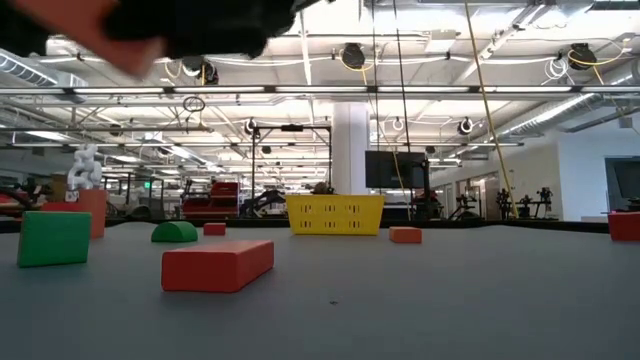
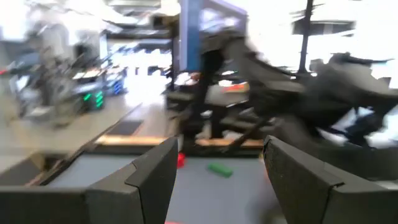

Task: Sort & place blocks by color
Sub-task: Put the orange block into the green bin

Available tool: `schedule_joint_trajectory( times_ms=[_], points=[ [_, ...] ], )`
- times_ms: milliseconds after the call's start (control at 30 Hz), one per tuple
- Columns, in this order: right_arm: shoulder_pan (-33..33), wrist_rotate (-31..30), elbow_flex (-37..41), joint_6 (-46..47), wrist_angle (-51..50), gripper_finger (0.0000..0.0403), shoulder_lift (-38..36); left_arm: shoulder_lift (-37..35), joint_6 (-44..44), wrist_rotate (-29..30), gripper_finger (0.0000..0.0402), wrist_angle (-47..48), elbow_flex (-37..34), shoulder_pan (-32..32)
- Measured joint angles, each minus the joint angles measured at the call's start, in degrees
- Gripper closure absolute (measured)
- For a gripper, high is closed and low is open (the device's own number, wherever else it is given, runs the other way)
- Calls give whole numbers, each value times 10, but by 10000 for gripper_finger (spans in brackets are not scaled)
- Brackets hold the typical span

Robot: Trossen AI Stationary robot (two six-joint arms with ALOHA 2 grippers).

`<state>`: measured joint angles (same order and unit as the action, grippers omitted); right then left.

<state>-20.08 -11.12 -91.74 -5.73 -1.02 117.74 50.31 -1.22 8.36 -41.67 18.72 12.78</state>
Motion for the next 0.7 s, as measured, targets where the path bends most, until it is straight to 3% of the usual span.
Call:
schedule_joint_trajectory(
  times_ms=[100,233,333,500,700],
  points=[
    [0,-83,29,-11,-34,281,-52,-18,-31,7,165,1,0,38],
    [-2,-167,104,-32,34,281,-137,-20,-78,49,165,38,0,68],
    [-2,-171,188,-61,182,281,-195,-5,-113,77,165,50,0,79],
    [-1,-155,324,-107,403,281,-254,29,-121,83,165,-17,0,78],
    [14,-129,423,-89,533,281,-275,107,-111,88,165,-157,2,70]
  ],
)
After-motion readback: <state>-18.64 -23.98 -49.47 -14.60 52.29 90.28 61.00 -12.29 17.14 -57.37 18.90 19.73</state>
